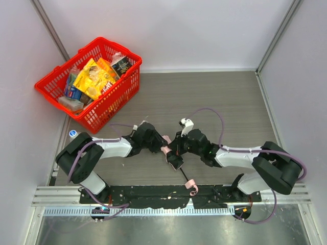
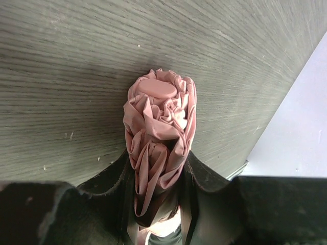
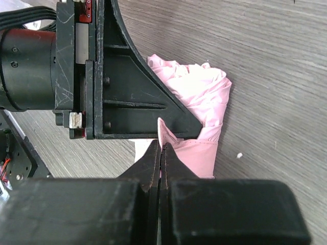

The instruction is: Put away the umbrella

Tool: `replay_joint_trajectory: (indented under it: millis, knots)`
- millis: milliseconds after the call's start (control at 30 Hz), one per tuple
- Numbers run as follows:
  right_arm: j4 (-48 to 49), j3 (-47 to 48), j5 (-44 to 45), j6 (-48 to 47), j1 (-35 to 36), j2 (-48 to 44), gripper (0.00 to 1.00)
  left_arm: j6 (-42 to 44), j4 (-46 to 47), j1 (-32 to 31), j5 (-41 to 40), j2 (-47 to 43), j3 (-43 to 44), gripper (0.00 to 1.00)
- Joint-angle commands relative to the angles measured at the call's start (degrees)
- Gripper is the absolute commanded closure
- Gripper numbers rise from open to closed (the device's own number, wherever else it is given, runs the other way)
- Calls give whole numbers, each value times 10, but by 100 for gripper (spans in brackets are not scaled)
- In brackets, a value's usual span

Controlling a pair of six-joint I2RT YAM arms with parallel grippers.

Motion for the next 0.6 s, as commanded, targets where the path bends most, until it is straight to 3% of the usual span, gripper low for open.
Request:
replay_joint_trajectory:
  millis: [0, 233, 567]
  knots:
    - [163, 72, -137, 17, 42, 10, 99, -12, 34, 6, -69, 34, -18, 100]
    - [230, 26, -147, 87, 76, 37, 99, -20, 54, 7, -70, 46, -24, 100]
    - [287, -19, -223, 82, 95, 66, 99, -30, 102, 7, -67, 68, -39, 100]
